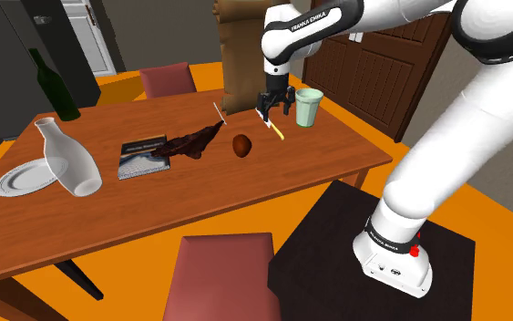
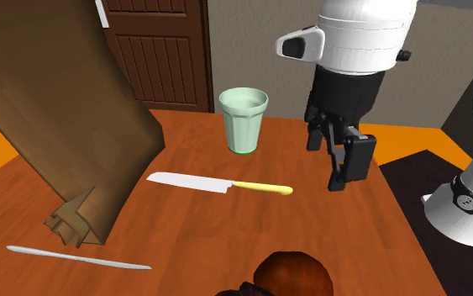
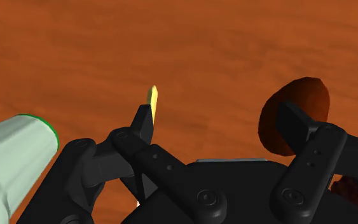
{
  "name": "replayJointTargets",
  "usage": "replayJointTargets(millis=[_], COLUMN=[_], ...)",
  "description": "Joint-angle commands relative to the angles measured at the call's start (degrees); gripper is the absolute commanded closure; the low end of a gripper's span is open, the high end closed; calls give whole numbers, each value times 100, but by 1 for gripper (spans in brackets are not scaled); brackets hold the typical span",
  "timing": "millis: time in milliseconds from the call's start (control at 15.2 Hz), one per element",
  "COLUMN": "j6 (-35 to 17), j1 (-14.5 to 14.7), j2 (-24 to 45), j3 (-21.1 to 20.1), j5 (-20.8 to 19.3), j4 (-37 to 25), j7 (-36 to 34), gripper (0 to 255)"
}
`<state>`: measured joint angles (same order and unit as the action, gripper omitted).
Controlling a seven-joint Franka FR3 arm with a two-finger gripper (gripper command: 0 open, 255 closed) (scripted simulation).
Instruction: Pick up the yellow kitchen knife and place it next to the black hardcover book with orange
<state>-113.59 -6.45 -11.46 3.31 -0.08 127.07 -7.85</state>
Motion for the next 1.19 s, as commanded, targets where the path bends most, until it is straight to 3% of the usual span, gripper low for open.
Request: replayJointTargets(millis=[0, 924, 1122], j6=[-211, -897, -1028], j1=[-76, -601, -611], j2=[400, 3069, 3160], j3=[85, 510, 506], j5=[-4, 323, 341], j4=[-236, -2477, -2438], j7=[3, -12, -4], gripper=[0, 0, 0])
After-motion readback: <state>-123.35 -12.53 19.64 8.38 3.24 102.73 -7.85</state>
